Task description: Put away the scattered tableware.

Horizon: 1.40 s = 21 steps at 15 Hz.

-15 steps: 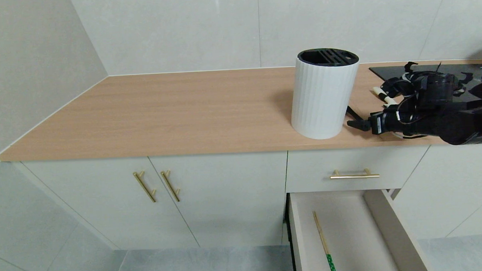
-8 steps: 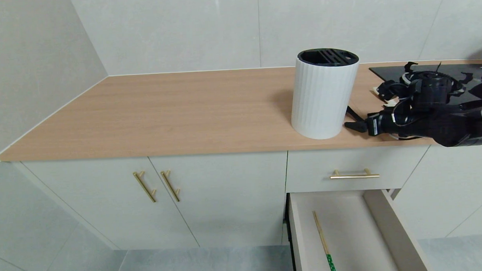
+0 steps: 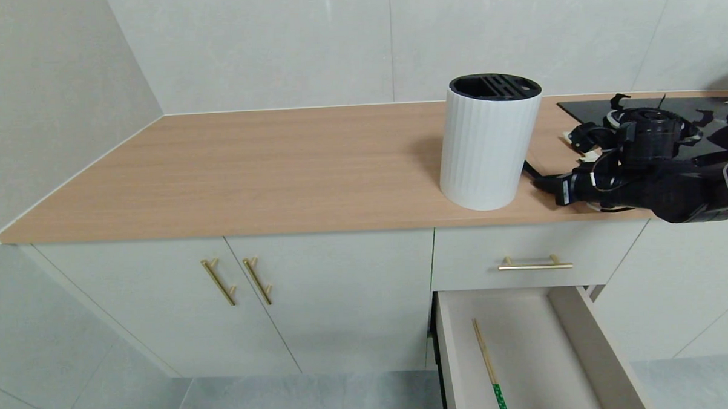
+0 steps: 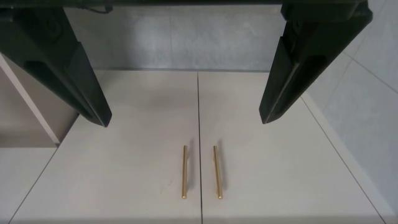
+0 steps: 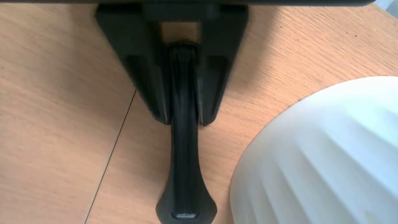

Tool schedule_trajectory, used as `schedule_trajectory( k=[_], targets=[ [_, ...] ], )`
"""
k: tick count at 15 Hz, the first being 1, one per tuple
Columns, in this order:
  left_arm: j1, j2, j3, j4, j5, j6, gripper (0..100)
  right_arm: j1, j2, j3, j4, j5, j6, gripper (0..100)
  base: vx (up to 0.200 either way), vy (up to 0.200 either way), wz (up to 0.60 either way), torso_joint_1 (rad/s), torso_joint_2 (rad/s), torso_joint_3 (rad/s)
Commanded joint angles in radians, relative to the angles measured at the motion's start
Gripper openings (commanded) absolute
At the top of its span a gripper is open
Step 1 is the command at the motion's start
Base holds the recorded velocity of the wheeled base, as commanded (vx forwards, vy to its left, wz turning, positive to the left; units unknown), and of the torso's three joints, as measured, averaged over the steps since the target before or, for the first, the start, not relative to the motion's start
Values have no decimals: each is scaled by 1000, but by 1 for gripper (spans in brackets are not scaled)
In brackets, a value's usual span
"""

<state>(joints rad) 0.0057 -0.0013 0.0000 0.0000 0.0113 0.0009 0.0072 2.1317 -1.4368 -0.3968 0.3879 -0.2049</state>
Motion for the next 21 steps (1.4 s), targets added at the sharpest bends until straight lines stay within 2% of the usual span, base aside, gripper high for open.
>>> schedule_trajectory(
  k=[1,3,6,10,12,15,18,21],
  targets=[
    [0,1,0,0,1,1,100,0,1,1,3,0,-1,0,0,0,0,0,0,0],
    [0,1,0,0,-1,-1,100,2,-4,1,6,-29,-1,0,0,0,0,0,0,0],
    [0,1,0,0,1,1,100,8,-38,4,7,-126,2,0,0,0,0,0,0,0],
    [0,1,0,-2,-1,-1,100,8,-187,88,15,-170,180,0,0,0,0,0,0,0],
    [0,1,0,0,1,-1,100,8,-332,205,15,-187,214,0,0,0,0,0,0,0],
    [0,1,0,-2,1,-1,100,14,-549,470,6,-201,190,0,0,0,0,0,0,0],
    [0,1,0,0,1,-1,100,25,-694,661,6,-201,182,0,0,0,0,0,0,0],
    [0,1,0,0,-1,-1,100,74,-776,780,6,-202,182,0,0,0,0,-25,56,32]
  ],
)
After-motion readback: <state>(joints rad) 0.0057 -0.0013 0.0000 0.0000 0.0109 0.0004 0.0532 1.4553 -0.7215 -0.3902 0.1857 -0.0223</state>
